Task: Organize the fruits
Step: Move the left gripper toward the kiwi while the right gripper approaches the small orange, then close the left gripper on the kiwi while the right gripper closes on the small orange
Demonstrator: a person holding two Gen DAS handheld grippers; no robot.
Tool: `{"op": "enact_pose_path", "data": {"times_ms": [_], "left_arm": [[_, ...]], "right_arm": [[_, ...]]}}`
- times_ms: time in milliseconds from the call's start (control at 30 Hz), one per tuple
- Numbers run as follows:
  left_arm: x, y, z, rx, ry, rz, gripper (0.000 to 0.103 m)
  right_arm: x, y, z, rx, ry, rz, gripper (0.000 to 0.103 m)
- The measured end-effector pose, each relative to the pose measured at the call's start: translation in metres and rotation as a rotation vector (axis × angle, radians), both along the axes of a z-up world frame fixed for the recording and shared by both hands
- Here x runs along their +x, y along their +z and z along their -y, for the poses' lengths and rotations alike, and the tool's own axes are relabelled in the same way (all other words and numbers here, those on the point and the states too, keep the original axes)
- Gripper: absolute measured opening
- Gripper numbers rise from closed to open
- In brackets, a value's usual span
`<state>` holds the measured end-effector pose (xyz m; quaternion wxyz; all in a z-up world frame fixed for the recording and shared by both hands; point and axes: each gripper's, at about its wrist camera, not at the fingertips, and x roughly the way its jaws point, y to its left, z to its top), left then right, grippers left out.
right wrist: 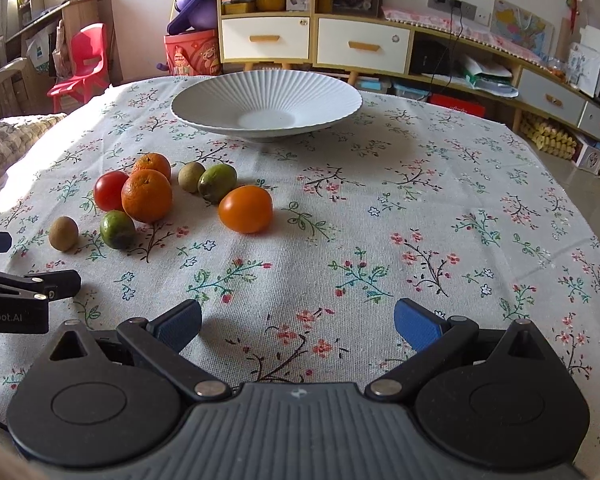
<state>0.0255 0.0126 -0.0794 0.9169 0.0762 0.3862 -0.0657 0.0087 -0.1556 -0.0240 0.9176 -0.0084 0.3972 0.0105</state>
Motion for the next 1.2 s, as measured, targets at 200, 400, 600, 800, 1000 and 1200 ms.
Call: {"op": "enact_pose_path", "data": {"times_ms": [200, 400, 600, 800, 1000, 1200], "left_arm": [[0.002, -0.004, -0.009, -0.060, 0.009, 0.007, 0.092], [0.000, -0.007, -0.008, -0.069, 0.008, 0.051, 0.092], [-0.001, -0.005, -0.007, -0.083, 0.009, 0.075, 0.075], [-0.002, -0.002, -0.006, -0.094, -0.005, 0.088, 0.052], [-0.002, -0.002, -0.003, -0.089, -0.027, 0.098, 0.032], [0.003, -0.002, -0.003, -0.096, -0.030, 0.100, 0.018]], "right_arm": [[0.007, -0.006, 0.002, 0.044, 0.003, 0.021, 0.103], [0.015, -0.011, -0.001, 0.040, 0.038, 0.065, 0.103], [0.022, -0.010, -0.003, 0.024, 0.083, 0.065, 0.103], [0.028, -0.009, -0.006, 0.012, 0.102, 0.077, 0.096], [0.032, -0.007, -0.011, -0.011, 0.123, 0.097, 0.079], [0.036, -0.007, -0.015, -0.027, 0.125, 0.106, 0.072]]}}
